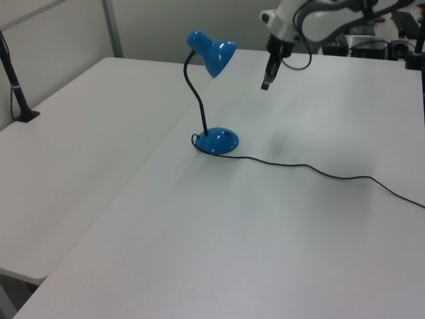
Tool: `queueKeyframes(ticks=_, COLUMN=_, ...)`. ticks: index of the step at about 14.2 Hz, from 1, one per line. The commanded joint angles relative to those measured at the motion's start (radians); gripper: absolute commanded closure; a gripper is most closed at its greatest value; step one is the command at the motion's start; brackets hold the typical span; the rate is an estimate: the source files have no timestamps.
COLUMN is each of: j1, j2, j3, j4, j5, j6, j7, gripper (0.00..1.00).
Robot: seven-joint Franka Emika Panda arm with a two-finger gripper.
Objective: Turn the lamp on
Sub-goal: 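Lower the gripper onto the switch on the lamp base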
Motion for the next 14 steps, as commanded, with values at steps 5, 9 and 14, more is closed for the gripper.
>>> queueKeyframes(ticks=5, j1=0.045, j2=0.133, j3=0.015, j4=-0.016, j5=0.021, j6=0.311, j7=-0.016, gripper=1.0)
queueKeyframes(ticks=9, j1=0.074, j2=0.172, j3=0.015, j4=-0.006, j5=0.026, j6=0.375, j7=0.018, gripper=1.0)
queueKeyframes(ticks=14, j1=0.094, j2=0.228, j3=0.015, j4=0.033, j5=0.027, j6=0.42, j7=0.029, gripper=1.0)
